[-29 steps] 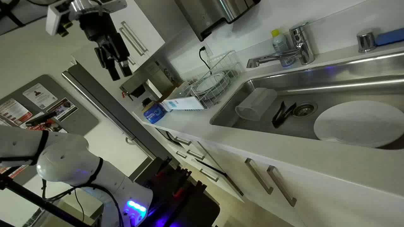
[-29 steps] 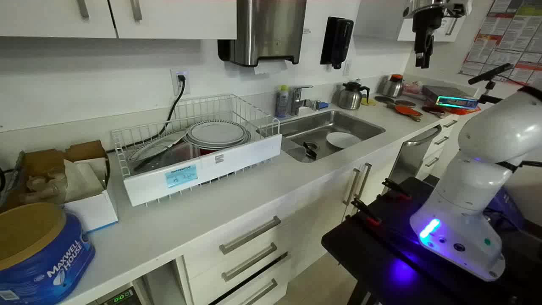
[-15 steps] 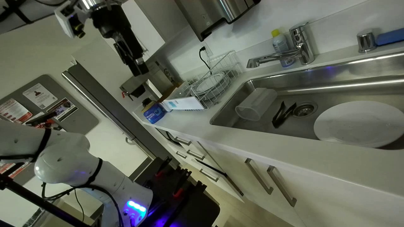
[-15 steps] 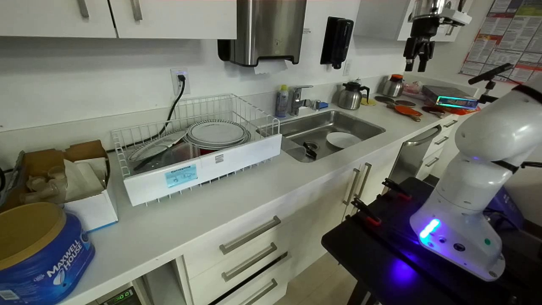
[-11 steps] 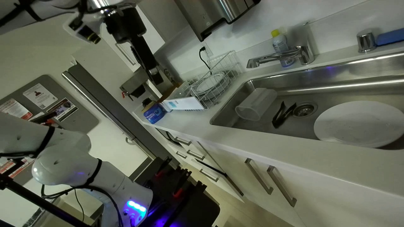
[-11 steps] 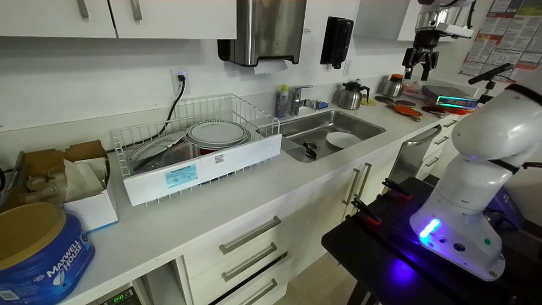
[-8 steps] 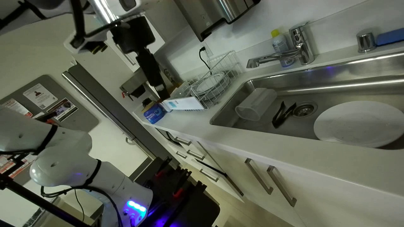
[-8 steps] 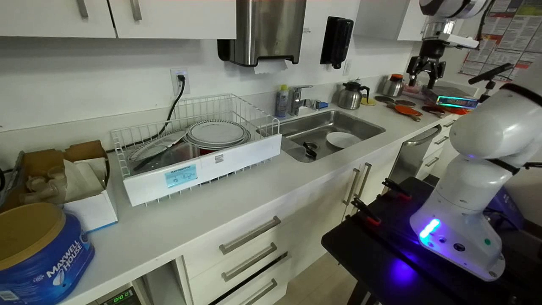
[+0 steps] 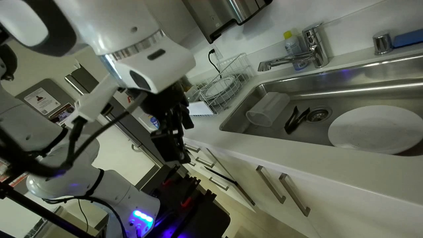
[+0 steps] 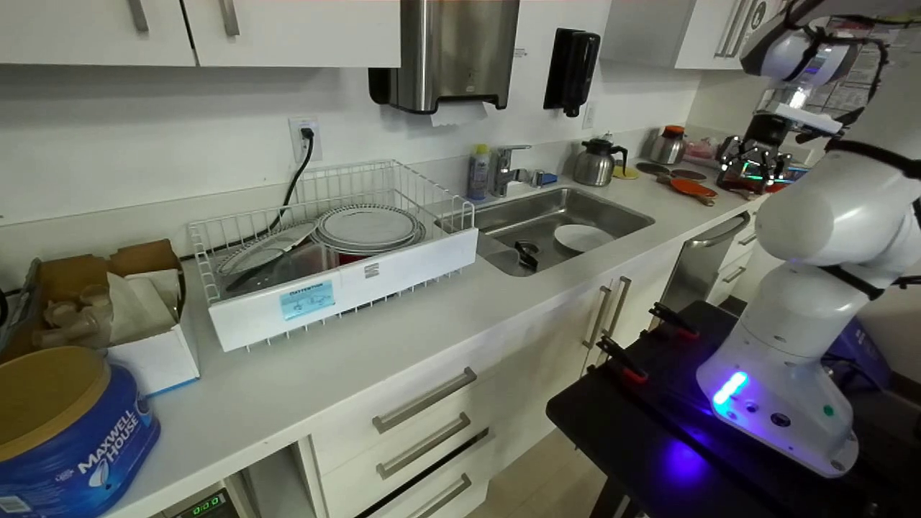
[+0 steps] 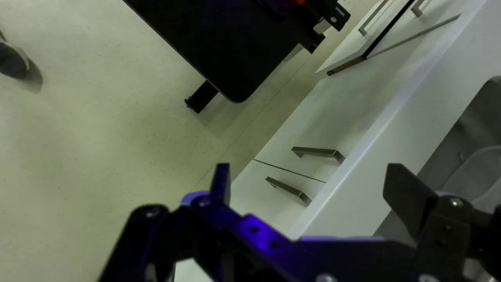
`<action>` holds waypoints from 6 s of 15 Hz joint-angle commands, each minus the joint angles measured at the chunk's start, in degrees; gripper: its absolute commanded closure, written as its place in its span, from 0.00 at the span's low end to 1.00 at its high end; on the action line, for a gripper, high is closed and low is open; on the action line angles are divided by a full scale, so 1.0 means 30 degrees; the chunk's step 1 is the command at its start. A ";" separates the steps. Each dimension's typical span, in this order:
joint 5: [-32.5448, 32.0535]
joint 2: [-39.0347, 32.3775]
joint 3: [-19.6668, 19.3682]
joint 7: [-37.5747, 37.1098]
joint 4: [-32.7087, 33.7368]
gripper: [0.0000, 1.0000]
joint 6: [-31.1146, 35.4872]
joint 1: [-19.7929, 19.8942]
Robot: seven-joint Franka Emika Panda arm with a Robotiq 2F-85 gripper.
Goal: Open the bottom right cupboard door
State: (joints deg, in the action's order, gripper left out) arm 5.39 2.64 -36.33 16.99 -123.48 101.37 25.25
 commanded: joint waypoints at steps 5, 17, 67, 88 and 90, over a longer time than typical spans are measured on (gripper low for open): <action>0.1587 -0.2731 -0.0219 0.0111 0.0069 0.00 0.0875 0.1526; 0.5036 -0.5639 -0.0023 -0.0647 0.0376 0.00 0.3106 0.2600; 2.0121 -1.9539 0.6987 -0.1640 0.5473 0.00 -0.3041 1.5118; 2.7502 -2.5848 0.8629 0.0298 0.8205 0.00 -0.5177 1.4387; 2.8034 -2.6334 0.8613 0.0229 0.8430 0.00 -0.5419 1.4213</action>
State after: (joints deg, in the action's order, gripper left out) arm 87.05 -73.59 -10.25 19.07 -100.55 87.82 68.51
